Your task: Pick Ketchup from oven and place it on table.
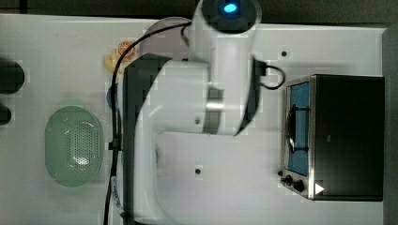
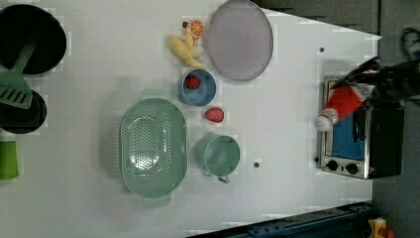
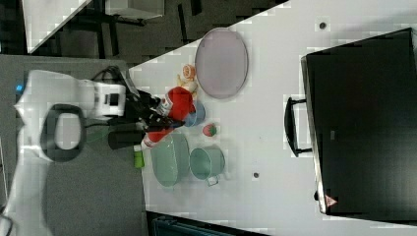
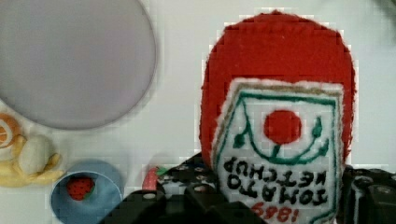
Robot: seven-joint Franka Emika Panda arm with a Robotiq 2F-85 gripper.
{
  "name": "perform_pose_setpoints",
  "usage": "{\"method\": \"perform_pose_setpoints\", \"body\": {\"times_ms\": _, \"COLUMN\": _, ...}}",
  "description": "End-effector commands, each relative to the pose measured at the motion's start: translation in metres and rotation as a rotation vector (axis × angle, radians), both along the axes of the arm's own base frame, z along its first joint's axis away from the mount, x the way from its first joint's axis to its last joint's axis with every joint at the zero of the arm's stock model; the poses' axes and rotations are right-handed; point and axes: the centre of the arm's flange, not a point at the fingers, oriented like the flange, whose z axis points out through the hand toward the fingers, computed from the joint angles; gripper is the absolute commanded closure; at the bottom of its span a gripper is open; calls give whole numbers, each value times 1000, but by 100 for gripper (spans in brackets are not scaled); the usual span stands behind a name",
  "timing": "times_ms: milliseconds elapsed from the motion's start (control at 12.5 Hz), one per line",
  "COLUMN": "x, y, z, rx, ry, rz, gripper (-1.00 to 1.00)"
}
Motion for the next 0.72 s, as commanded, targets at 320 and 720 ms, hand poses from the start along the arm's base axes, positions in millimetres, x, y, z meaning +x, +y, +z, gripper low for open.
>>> {"method": "perform_pose_setpoints", "body": {"times_ms": 320, "x": -40, "y": -18, "z": -106, "rx": -54, "ry": 34, "rz": -188, "gripper": -24}}
{"method": "perform_pose_setpoints", "body": {"times_ms": 720, "x": -61, "y": -20, "z": -207, "rx": -96, "ry": 0, "rz": -187, "gripper": -24}}
